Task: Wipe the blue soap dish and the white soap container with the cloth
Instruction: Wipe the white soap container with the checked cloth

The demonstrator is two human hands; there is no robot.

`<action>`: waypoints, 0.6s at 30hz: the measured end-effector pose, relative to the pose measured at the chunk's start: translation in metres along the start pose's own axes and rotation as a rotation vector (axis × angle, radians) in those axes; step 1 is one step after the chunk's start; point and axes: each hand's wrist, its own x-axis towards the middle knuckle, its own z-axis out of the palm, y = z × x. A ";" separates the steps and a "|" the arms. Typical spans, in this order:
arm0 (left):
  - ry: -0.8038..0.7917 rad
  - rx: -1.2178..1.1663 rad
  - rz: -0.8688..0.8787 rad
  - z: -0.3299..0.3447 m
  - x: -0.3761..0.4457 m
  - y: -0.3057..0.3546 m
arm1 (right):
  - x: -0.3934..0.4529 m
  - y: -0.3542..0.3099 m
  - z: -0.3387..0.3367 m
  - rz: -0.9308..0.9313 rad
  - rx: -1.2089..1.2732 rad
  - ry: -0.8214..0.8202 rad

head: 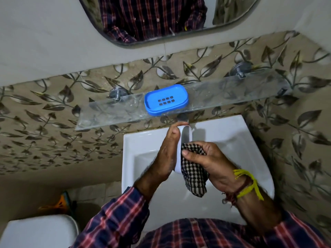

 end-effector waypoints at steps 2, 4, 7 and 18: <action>-0.029 -0.009 -0.031 0.005 -0.002 -0.002 | 0.005 -0.005 -0.001 -0.019 0.052 0.050; -0.043 -0.026 -0.054 0.009 -0.004 -0.004 | 0.010 -0.011 -0.001 -0.046 0.115 0.090; 0.001 0.014 -0.023 0.004 0.004 0.001 | 0.008 -0.011 0.001 -0.026 0.037 0.034; -0.007 0.128 -0.034 -0.002 0.009 0.007 | -0.006 -0.005 0.000 -0.005 -0.265 -0.069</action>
